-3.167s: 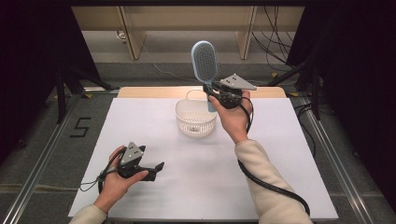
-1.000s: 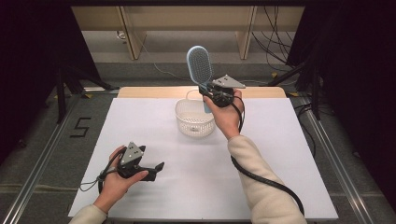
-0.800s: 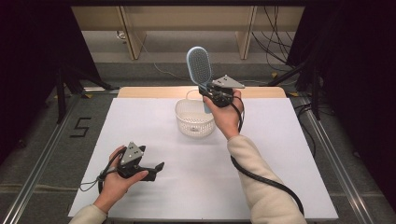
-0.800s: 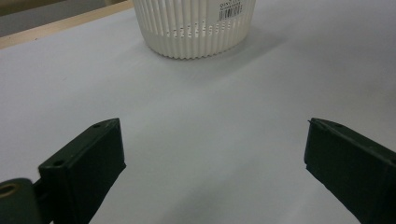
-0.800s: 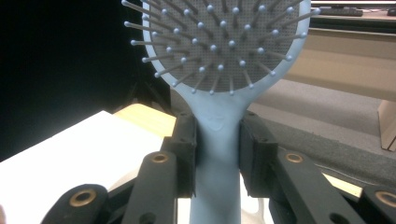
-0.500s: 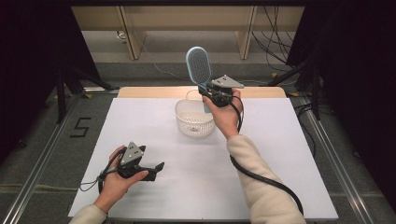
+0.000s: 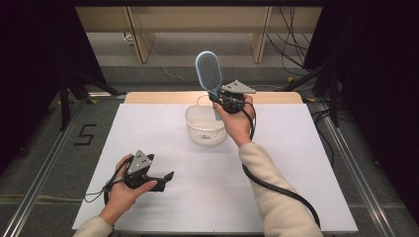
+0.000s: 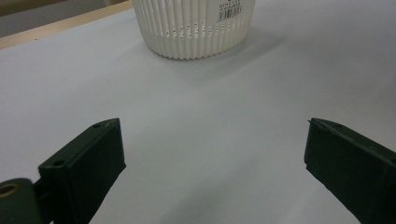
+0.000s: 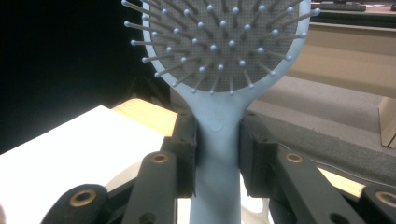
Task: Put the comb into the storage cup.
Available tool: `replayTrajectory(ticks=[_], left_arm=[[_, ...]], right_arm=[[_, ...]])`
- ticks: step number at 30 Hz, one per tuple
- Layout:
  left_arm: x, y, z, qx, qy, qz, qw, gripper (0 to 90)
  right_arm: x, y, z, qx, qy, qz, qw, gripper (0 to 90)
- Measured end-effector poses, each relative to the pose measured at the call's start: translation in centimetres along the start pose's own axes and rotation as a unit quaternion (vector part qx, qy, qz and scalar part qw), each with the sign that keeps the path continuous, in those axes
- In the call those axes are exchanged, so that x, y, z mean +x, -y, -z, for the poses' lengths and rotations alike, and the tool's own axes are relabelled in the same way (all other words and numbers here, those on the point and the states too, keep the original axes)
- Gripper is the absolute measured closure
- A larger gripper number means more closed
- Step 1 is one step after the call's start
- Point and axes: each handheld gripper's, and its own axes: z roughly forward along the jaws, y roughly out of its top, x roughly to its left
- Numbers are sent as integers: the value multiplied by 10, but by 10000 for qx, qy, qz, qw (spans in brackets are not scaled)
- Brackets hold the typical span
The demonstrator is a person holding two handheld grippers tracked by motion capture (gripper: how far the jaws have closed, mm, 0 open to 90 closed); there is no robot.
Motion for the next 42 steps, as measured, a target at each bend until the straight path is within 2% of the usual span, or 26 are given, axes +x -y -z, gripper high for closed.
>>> replayTrajectory(ticks=[11,18,42], left_arm=[[0,0,0,6,2,1,10000,44],[0,0,0,-9,5,-1,10000,44],[0,0,-1,-11,13,2,10000,44]], right_arm=[[1,5,-6,156,-74,66,9998,704],[4,8,-9,313,-141,227,9992,705],[11,16,-20,804,-375,515,9947,704]])
